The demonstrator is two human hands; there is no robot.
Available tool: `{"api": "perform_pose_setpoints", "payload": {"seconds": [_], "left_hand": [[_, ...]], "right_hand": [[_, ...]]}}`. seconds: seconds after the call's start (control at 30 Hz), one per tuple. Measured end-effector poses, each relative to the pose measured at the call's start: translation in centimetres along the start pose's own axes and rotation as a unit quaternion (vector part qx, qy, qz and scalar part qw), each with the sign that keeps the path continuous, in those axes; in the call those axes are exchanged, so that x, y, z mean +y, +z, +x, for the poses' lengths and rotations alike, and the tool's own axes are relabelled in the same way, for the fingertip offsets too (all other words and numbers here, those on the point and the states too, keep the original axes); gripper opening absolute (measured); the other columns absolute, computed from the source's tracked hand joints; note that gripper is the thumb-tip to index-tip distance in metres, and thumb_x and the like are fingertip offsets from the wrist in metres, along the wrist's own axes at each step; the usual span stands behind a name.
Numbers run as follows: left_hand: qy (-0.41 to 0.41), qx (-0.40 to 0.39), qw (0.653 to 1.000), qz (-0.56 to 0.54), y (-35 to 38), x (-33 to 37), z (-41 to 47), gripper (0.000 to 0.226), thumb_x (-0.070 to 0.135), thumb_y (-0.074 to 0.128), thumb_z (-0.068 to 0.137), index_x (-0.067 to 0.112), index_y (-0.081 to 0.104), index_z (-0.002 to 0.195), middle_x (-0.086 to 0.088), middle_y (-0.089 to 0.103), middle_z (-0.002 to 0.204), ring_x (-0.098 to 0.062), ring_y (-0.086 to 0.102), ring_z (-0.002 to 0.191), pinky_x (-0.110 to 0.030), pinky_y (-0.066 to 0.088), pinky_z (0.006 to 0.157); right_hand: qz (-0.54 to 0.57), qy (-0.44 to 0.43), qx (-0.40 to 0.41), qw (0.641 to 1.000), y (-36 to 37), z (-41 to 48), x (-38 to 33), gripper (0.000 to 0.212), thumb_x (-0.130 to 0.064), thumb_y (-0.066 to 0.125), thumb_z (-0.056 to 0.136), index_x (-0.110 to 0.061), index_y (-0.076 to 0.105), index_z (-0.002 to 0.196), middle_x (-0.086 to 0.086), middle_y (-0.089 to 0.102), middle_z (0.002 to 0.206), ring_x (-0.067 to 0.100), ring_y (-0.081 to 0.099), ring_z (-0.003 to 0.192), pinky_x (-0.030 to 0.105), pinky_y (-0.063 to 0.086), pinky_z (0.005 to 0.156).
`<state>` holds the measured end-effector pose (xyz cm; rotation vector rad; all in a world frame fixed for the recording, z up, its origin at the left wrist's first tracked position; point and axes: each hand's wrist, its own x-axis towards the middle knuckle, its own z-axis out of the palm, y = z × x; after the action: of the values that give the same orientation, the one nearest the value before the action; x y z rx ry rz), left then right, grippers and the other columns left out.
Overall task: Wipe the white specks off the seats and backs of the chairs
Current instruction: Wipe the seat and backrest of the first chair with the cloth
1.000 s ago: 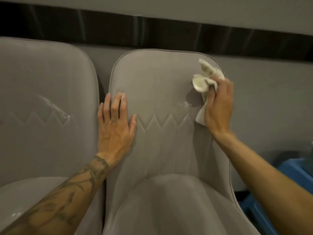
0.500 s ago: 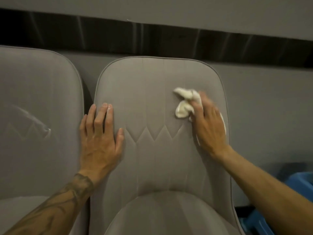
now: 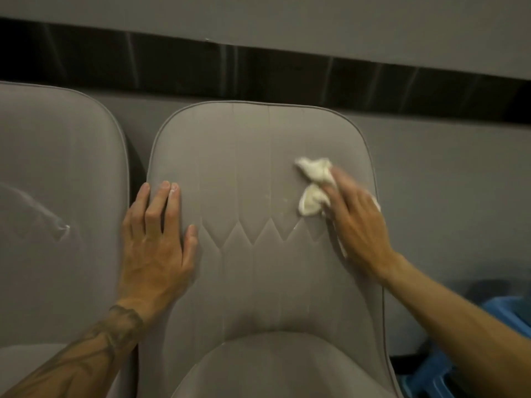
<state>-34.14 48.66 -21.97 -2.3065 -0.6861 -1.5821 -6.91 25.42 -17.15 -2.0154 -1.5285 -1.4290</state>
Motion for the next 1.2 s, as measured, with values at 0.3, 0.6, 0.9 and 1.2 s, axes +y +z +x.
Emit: {"api": "perform_pose_setpoints", "payload": {"seconds": [0.3, 0.6, 0.9, 1.2], "left_hand": [[0.009, 0.011, 1.0, 0.004, 0.1, 0.0, 0.0, 0.065, 0.03, 0.046, 0.101, 0.001, 0.032, 0.158, -0.021, 0.034, 0.16, -0.043, 0.024, 0.154, -0.056, 0.027, 0.123], [0.016, -0.002, 1.0, -0.005, -0.4, 0.2, 0.2, 0.066, 0.029, 0.047, 0.102, -0.002, 0.031, 0.158, -0.025, 0.035, 0.159, -0.046, 0.024, 0.153, -0.057, 0.026, 0.123], [0.015, 0.004, 1.0, -0.023, -0.4, 0.0, -0.2, 0.064, 0.029, 0.042, 0.104, 0.002, 0.026, 0.16, -0.021, 0.031, 0.161, -0.043, 0.021, 0.154, -0.056, 0.027, 0.122], [0.027, 0.007, 0.999, -0.038, -0.5, 0.0, -0.2, 0.065, 0.024, 0.047, 0.101, 0.0, 0.026, 0.158, -0.026, 0.032, 0.159, -0.047, 0.022, 0.152, -0.056, 0.024, 0.124]], "right_hand": [[0.018, 0.073, 0.035, 0.997, 0.9, 1.6, -1.9, 0.052, -0.016, 0.044, 0.106, -0.007, 0.03, 0.155, 0.016, 0.023, 0.162, 0.034, 0.03, 0.147, 0.043, 0.03, 0.119], [0.055, -0.078, 0.0, 0.995, -0.5, -1.5, -2.9, 0.042, -0.015, 0.042, 0.108, -0.023, 0.045, 0.149, -0.002, 0.037, 0.159, 0.018, 0.039, 0.145, 0.038, 0.038, 0.114], [0.02, -0.011, 0.008, 1.0, 2.6, -5.5, -5.9, 0.05, -0.014, 0.053, 0.102, -0.009, 0.041, 0.15, 0.015, 0.03, 0.161, 0.031, 0.031, 0.148, 0.049, 0.036, 0.114], [0.032, 0.041, 0.012, 0.999, 2.4, -4.5, -6.2, 0.046, -0.011, 0.046, 0.104, -0.014, 0.043, 0.15, 0.008, 0.029, 0.162, 0.024, 0.028, 0.149, 0.042, 0.033, 0.118]]}}
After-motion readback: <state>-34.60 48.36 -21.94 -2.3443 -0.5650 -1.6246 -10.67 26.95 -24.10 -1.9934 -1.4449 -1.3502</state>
